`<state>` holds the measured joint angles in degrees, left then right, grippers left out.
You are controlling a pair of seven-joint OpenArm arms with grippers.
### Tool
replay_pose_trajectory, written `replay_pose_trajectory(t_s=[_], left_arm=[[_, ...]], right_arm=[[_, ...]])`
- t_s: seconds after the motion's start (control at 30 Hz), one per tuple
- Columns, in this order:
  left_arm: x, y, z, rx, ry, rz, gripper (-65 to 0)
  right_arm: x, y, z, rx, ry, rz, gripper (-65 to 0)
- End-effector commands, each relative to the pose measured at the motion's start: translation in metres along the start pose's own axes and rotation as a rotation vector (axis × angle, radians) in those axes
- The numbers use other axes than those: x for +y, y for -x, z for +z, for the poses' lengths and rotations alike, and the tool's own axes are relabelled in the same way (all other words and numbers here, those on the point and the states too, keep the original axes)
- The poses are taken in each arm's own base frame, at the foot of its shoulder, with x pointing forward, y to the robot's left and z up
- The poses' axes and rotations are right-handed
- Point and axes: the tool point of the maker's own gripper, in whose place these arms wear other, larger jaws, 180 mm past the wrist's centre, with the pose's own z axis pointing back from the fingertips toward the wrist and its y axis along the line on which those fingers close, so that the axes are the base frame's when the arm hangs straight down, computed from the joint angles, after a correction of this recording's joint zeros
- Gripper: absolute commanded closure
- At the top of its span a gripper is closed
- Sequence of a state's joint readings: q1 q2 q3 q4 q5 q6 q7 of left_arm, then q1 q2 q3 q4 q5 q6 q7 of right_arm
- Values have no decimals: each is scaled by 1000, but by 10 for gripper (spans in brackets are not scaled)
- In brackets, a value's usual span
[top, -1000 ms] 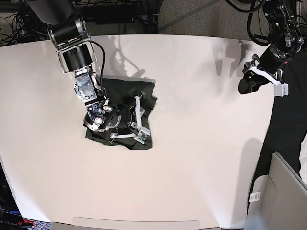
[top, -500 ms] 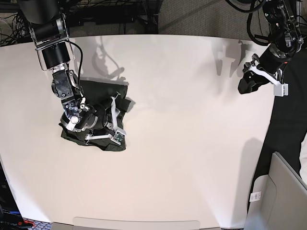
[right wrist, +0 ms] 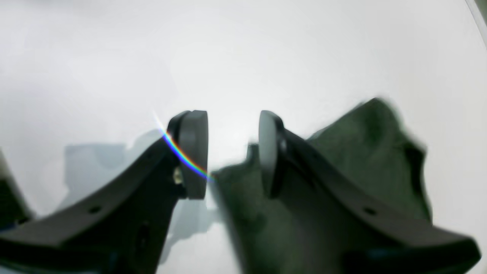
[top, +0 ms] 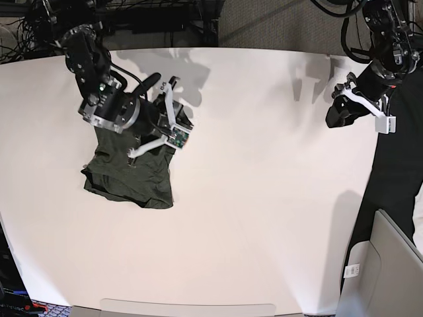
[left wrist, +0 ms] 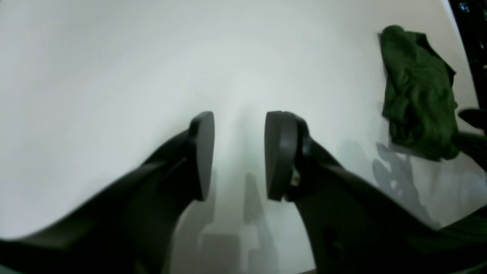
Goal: Fold the T-shirt properly
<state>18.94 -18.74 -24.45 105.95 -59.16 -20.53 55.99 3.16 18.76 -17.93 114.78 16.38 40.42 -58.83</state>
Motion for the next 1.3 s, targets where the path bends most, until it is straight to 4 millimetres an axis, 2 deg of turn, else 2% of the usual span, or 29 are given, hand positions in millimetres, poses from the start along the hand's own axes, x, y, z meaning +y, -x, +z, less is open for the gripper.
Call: replay_pose_trajectory(t_s=[0.0,0.17,0.33,0.43,0.57,0.63,0.73,0.87,1.17,1.27], left_arm=[[-9,-14,4,-38,23,-26,-206],[-7,-4,22,-41,-13,-23,-205],[1,6,46,-56,-75,1,-205],[-1,22,57,-13,-92,-1,-199],[2,44,68,50,-112,13,-124],[4,57,74,88,-124,26,-87],[7,74,84,136,-141,41,-64],[10,98,100,210,-167,64,-62],[7,153,137,358,-219,150,-61],[6,166,147,393,-234,170,-61]], right_arm=[[-12,-8,11,-36,49,-1,-204],[-10,28,32,-27,42,-169,-200],[-14,53,58,-45,32,-303,-114],[-21,68,82,-62,39,-381,-104],[-27,87,112,-71,56,-469,-103],[-25,100,127,-49,61,-504,-103],[-18,119,145,-4,60,-547,-103],[4,145,165,74,45,-623,-103],[85,211,194,382,-17,-712,-103],[101,229,202,475,-1,-706,-103]])
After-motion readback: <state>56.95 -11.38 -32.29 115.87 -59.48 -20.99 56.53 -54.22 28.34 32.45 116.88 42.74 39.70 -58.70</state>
